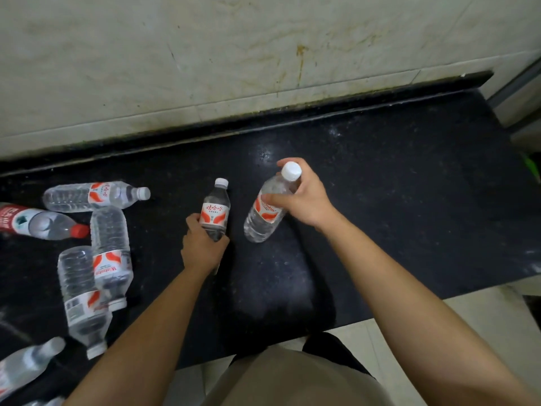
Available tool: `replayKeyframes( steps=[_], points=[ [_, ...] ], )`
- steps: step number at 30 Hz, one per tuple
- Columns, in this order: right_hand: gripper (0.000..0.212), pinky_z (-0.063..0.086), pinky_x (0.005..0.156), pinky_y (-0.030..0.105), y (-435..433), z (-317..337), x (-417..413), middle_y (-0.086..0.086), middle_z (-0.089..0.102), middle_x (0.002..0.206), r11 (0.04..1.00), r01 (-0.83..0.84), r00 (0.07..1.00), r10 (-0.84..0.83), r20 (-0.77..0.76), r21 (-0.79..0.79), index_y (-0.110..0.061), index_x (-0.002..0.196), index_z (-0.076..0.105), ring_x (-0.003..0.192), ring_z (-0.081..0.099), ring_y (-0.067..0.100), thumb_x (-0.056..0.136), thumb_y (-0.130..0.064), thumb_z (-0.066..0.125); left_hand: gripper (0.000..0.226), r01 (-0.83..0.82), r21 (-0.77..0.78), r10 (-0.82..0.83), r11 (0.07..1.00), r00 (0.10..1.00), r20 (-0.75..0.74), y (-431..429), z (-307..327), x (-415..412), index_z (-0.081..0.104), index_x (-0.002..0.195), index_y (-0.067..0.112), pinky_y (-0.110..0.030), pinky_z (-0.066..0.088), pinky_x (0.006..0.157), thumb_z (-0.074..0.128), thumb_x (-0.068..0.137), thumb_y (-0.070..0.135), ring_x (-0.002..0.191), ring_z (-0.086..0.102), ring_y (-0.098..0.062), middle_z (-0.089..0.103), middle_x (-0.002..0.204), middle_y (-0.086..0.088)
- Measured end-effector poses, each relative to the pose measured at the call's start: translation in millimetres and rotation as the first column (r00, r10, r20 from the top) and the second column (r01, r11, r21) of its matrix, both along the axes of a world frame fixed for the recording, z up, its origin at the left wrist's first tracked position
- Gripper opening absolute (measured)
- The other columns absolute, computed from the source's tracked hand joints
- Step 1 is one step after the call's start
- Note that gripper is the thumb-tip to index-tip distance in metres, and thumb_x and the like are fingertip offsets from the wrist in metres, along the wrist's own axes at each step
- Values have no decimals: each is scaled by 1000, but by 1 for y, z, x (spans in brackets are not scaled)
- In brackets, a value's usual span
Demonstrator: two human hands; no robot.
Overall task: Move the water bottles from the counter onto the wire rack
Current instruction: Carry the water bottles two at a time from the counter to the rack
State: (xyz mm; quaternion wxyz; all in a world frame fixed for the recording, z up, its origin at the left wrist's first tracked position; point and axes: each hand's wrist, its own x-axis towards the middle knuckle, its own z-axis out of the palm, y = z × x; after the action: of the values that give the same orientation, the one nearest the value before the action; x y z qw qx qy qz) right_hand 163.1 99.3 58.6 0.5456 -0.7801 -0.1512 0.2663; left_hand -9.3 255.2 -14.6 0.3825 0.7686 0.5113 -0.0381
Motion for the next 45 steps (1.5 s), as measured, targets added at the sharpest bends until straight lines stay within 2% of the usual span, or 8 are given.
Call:
replayKeyframes(
  steps=[5, 10, 17, 21, 25, 32, 39, 45],
  points=[
    [56, 44, 91, 31, -5, 21, -10, -6, 43, 112, 878, -143, 872, 330, 360, -457, -33, 121, 62, 111, 41, 17, 70, -44, 83, 76, -158, -112, 171, 981, 978, 119, -4, 7, -14, 38, 143, 17, -44, 49, 98, 80, 80, 21, 118, 61, -33, 60, 130, -11],
    [61, 47, 88, 26, -34, -3, -19, -4, 54, 110, 979, 112, 978, -79, 191, -169, -27, 106, 57, 104, 57, 15, 61, -46, 93, 72, -291, -220, 343, 931, 903, 258, -10, 27, -39, 47, 138, 20, -45, 52, 97, 82, 76, 16, 108, 63, -23, 63, 123, -3],
    [93, 50, 100, 32, -65, -1, -19, 0, 54, 125, 978, -150, 989, 148, -25, -146, -39, 131, 35, 119, 59, 23, 61, -22, 92, 43, -210, -406, 389, 890, 814, 432, 0, 81, -50, 63, 115, 15, -38, 58, 80, 79, 77, 4, 91, 72, -26, 73, 100, -7],
    [76, 51, 106, 39, -86, -6, -34, -4, 63, 126, 990, 60, 997, -52, 61, -128, -57, 121, 57, 115, 64, 15, 55, -39, 90, 44, -46, -502, 344, 864, 783, 519, 2, 102, -44, 62, 115, 11, -45, 58, 84, 79, 76, 2, 87, 70, -28, 71, 101, -12],
    [49, 57, 95, 52, -130, 24, -50, 6, 78, 98, 919, 376, 927, -375, -27, 117, -18, 97, 76, 96, 74, 27, 59, -46, 88, 68, 128, -598, 318, 791, 749, 581, -18, 115, -32, 53, 129, 1, -39, 60, 70, 81, 68, 4, 78, 71, -24, 68, 99, -14],
    [25, 57, 85, 48, -203, 112, -46, 10, 76, 101, 670, 542, 822, -548, -156, 507, -8, 94, 70, 92, 71, 31, 75, -23, 76, 81, 357, -411, 76, 839, 671, 738, -110, 160, 19, 51, 124, 2, -40, 57, 72, 86, 53, 23, 84, 68, -25, 66, 98, -13],
    [33, 51, 76, 34, -307, 134, -25, -2, 66, 81, 662, 556, 724, -683, 99, 502, -9, 85, 65, 77, 62, 11, 79, -38, 79, 74, 473, -187, -164, 861, 606, 779, -249, 205, 75, 53, 120, 16, -39, 61, 77, 88, 60, 42, 94, 73, -24, 70, 108, -9],
    [22, 50, 76, 27, -438, 146, 8, -15, 69, 76, 581, 620, 650, -757, 70, 528, -26, 79, 70, 75, 62, 2, 87, -46, 74, 73, 459, -102, -223, 882, 600, 768, -387, 227, 136, 66, 111, 17, -28, 53, 75, 46, 82, 81, 88, 71, -11, 74, 98, 2]
  ],
)
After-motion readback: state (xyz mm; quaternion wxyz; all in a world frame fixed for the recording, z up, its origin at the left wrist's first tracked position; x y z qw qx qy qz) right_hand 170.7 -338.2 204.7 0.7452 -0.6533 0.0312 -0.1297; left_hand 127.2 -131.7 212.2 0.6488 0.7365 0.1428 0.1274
